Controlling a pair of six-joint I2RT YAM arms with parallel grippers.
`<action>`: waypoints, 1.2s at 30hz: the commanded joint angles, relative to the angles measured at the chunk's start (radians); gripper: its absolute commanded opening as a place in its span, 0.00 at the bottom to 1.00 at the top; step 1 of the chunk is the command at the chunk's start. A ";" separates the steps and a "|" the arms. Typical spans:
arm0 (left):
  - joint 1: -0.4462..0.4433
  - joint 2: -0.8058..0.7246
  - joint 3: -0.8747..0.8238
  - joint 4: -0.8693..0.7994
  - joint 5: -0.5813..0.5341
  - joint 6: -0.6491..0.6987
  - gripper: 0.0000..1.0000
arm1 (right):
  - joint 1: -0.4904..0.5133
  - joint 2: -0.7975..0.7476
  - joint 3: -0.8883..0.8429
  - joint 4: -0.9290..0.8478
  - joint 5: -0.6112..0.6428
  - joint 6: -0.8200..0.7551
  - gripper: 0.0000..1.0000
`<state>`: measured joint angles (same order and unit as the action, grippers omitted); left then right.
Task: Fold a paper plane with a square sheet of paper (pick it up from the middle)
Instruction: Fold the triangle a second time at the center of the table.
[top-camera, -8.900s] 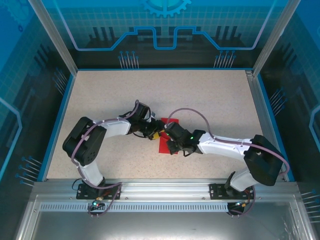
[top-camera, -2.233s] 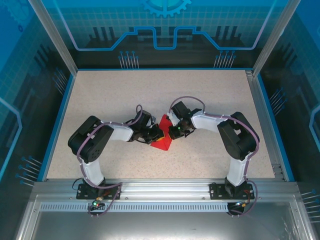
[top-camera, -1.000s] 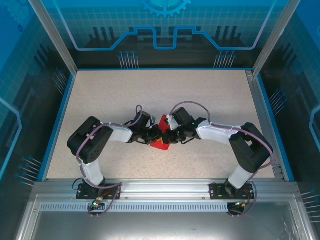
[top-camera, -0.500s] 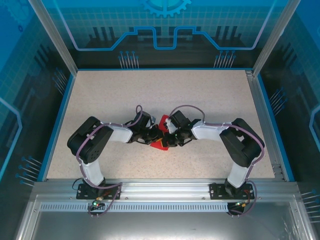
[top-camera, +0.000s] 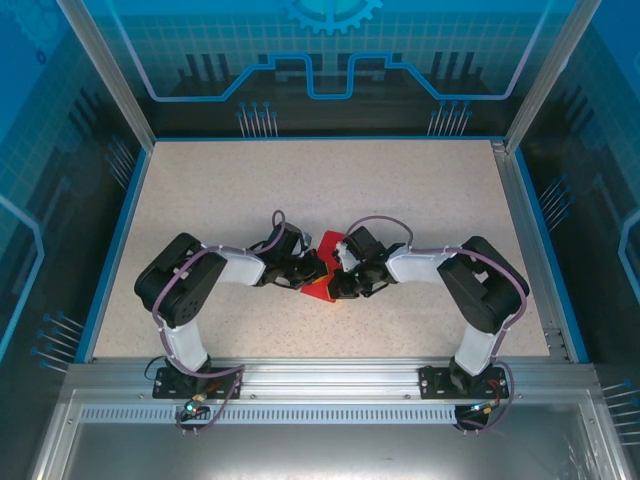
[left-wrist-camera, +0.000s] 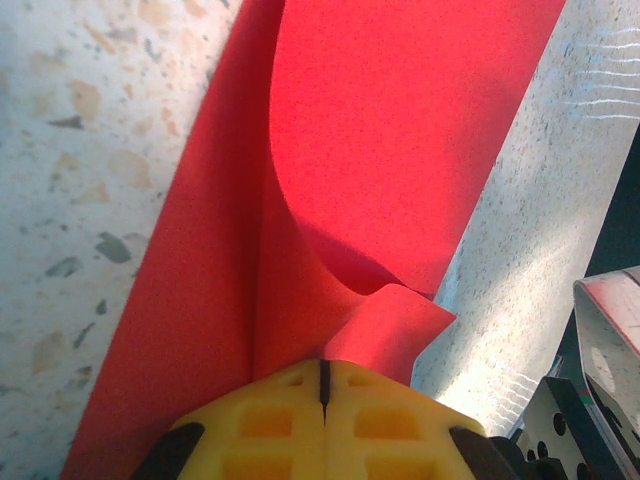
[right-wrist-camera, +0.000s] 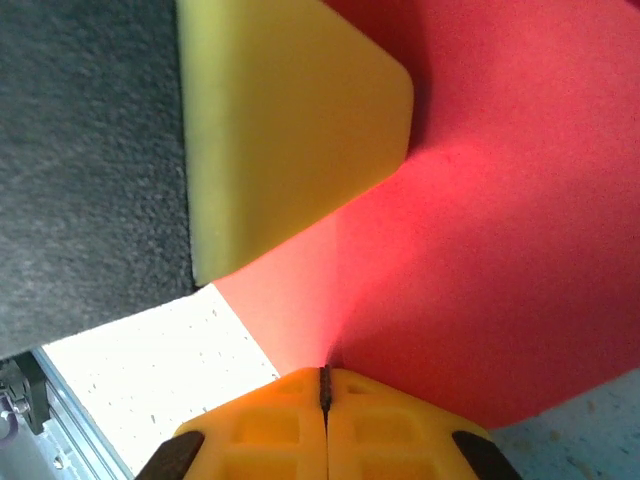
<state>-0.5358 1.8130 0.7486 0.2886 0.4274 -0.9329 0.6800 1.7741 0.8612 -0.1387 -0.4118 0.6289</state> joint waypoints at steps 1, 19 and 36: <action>-0.012 0.016 -0.010 -0.072 0.004 0.034 0.00 | -0.007 -0.006 -0.020 -0.032 0.002 0.004 0.06; -0.017 -0.003 -0.003 -0.074 0.029 0.052 0.00 | -0.007 -0.011 0.081 -0.049 0.024 0.058 0.08; -0.018 -0.080 -0.003 -0.088 0.020 0.075 0.14 | -0.010 0.053 -0.024 -0.040 0.026 0.010 0.07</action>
<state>-0.5472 1.7786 0.7486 0.2352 0.4358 -0.8906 0.6712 1.7855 0.8646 -0.1165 -0.4057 0.6724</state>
